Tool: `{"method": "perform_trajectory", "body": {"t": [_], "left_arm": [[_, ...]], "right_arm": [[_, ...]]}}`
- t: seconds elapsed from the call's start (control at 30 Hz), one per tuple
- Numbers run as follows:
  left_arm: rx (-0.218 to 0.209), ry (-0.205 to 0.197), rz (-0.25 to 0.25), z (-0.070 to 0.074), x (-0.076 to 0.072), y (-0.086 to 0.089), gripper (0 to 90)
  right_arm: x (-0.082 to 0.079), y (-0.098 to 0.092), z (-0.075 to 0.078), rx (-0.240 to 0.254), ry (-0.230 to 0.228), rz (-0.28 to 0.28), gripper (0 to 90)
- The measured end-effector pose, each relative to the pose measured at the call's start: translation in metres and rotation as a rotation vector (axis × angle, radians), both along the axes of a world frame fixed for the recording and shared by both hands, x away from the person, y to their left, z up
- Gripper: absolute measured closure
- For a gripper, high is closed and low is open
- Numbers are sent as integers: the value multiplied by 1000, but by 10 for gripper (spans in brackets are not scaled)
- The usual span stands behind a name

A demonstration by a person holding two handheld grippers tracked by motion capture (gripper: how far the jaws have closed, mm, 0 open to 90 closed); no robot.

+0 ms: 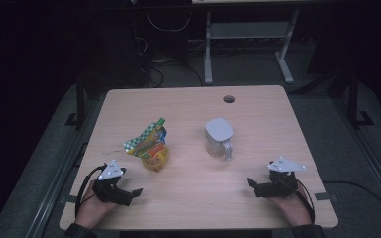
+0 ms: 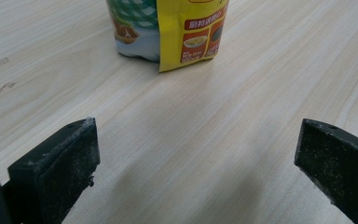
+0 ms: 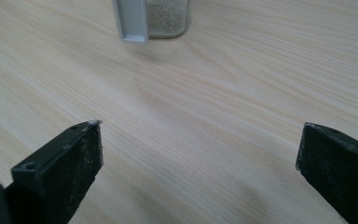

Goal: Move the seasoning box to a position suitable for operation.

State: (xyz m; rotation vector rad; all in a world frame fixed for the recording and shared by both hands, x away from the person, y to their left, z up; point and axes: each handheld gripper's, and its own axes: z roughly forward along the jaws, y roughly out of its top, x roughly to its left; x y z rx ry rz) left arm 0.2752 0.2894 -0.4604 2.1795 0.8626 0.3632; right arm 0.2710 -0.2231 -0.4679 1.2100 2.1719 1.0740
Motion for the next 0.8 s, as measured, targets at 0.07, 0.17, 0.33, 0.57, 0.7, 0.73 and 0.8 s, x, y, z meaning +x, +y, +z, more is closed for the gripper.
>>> {"method": "perform_trajectory", "body": {"t": [0.07,0.17,0.33,0.57,0.7,0.73,0.8], "left_arm": [[-1,2,2,1,0,-1,0],[-1,-8,0,2,0,-2,0],[6,-4,1,0,-3,0,0],[0,-16,-3,4,-6,-1,0],[0,-10,-1,3,-4,-2,0],[3,-10,-5,2,-4,-2,0],[8,-8,-9,2,-3,-2,0]], "right_arm": [[0,0,0,10,2,-3,0],[1,2,2,21,7,9,0],[4,6,5,41,7,12,0],[8,16,13,52,-15,15,19],[12,20,17,69,-21,20,37],[15,21,18,71,-25,27,38],[19,23,20,75,-31,28,40]]}}
